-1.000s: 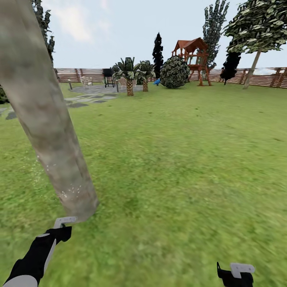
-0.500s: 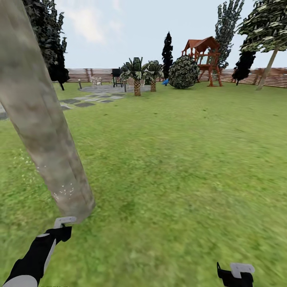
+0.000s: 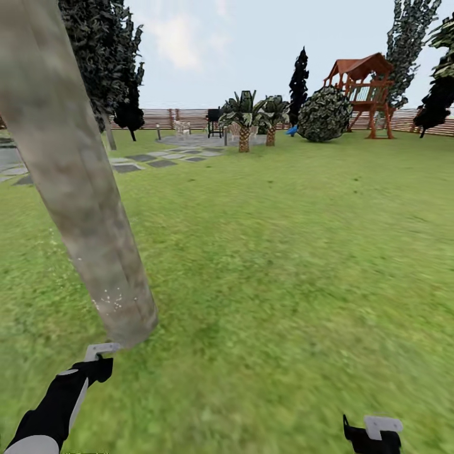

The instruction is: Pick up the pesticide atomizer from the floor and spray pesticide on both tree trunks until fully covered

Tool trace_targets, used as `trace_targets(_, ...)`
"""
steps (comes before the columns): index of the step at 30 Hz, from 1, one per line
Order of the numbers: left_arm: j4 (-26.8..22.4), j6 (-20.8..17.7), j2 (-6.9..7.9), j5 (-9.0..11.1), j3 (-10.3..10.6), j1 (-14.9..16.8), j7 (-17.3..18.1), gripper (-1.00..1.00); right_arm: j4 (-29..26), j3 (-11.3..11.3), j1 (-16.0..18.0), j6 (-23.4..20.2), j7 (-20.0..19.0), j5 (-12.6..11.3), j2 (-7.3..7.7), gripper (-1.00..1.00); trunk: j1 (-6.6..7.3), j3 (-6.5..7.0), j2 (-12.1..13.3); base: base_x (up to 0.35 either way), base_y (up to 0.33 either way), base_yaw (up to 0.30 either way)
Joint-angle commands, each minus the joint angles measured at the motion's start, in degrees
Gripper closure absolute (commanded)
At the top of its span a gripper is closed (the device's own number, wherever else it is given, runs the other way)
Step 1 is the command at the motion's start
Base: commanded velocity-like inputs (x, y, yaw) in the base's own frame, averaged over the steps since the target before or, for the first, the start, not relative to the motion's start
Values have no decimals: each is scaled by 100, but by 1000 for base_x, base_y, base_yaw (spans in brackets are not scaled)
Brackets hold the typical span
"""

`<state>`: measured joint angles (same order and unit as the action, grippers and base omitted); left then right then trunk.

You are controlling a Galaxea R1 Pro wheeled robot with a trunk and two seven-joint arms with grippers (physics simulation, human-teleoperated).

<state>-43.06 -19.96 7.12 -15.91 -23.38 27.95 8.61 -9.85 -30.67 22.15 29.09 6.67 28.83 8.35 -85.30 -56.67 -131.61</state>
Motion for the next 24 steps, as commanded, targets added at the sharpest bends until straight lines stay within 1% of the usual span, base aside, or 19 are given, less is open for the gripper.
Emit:
trace_targets(1, 0, 0, 0, 0, 0, 0, 0, 100, 0, 0, 0, 0, 0, 0, 0, -100, 0, 0, 0, 141, -269, 277)
trace_targets(10, 0, 0, 0, 0, 0, 0, -2, 100, 0, 0, 0, 0, -6, 0, 0, -100, 0, 0, 0, 148, -264, 277)
trace_targets(17, 0, 0, -7, -1, 0, 0, -9, 100, 0, 0, 0, 0, -6, 0, -3, -100, 0, 0, 0, 232, -197, 277)
trace_targets(20, 0, -4, -9, -7, -14, 0, -27, 100, -6, 0, 0, 0, -7, -2, 3, -100, 0, 0, 0, 207, -143, 277)
trace_targets(24, -6, -16, -31, 7, 27, 31, -43, 100, -13, -8, 0, 0, -7, -8, 24, -100, 0, 0, 0, 40, -24, 275)
